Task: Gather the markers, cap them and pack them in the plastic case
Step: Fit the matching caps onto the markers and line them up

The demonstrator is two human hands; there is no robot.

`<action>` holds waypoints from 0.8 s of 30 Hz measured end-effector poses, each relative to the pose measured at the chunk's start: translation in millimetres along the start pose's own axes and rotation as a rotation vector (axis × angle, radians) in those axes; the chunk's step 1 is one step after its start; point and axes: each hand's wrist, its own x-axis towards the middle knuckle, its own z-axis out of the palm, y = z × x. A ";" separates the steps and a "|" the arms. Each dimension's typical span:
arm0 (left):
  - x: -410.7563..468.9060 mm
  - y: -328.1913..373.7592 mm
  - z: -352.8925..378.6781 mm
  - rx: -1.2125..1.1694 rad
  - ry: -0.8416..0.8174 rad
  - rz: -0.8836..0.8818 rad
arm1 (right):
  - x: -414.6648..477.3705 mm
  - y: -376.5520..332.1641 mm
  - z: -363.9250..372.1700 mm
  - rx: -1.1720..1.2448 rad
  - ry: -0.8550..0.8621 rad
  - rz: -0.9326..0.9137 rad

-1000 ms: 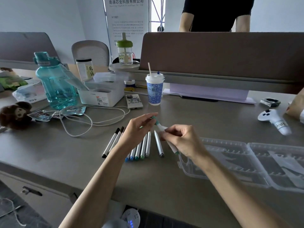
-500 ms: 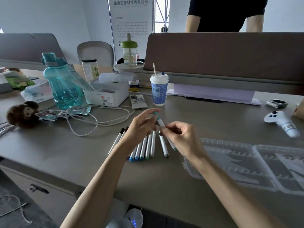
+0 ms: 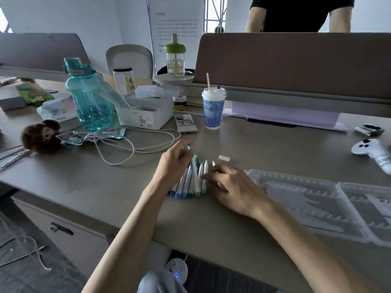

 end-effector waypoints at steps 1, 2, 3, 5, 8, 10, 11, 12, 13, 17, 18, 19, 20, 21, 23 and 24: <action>-0.3 0.3 0.0 0.033 -0.005 0.002 | 0.0 -0.4 1.1 -0.022 -0.024 -0.019; -0.5 -0.2 0.0 0.062 -0.015 0.005 | -0.2 -1.2 1.8 -0.052 -0.048 -0.027; -0.9 -0.5 0.0 0.081 -0.028 0.007 | -0.2 -1.3 2.4 -0.076 -0.059 -0.031; -1.6 -1.3 -0.2 0.106 -0.043 0.005 | -0.5 -1.3 2.0 -0.082 -0.047 -0.030; -3.6 -2.5 1.4 0.173 -0.066 -0.010 | -0.4 -1.3 0.1 -0.109 -0.008 -0.035; -4.8 -2.3 2.5 0.265 -0.076 -0.013 | -0.8 -1.4 -0.3 -0.137 0.027 -0.031; -5.4 -1.6 3.0 0.312 -0.075 -0.005 | -0.9 -1.2 -0.5 -0.145 0.040 -0.019; -5.9 -0.7 3.6 0.343 -0.073 0.006 | -1.0 -1.0 -0.7 -0.151 0.052 -0.008; -6.1 -0.2 4.4 0.357 -0.074 0.017 | -0.8 -0.6 -0.6 -0.155 0.056 0.004; -6.4 -1.6 7.8 0.377 -0.075 0.052 | -0.7 -1.0 -1.8 -0.136 0.040 0.051; -6.1 -3.0 8.2 0.381 -0.066 0.056 | -1.0 -1.5 -2.5 -0.121 0.040 0.068; -6.4 -3.8 8.0 0.379 -0.055 0.056 | -1.0 -2.0 -3.2 -0.105 0.042 0.089; -7.3 -3.9 7.3 0.372 -0.039 0.060 | -0.6 -2.4 -3.9 -0.090 0.047 0.111; -8.5 -4.2 6.5 0.363 -0.023 0.065 | -0.1 -2.9 -4.4 -0.078 0.052 0.132; -10.8 -4.9 4.9 0.335 0.013 0.069 | 2.3 -4.4 -5.0 -0.069 0.055 0.171; -11.9 -4.1 3.6 0.310 0.034 0.060 | 4.5 -5.4 -5.8 -0.080 0.053 0.192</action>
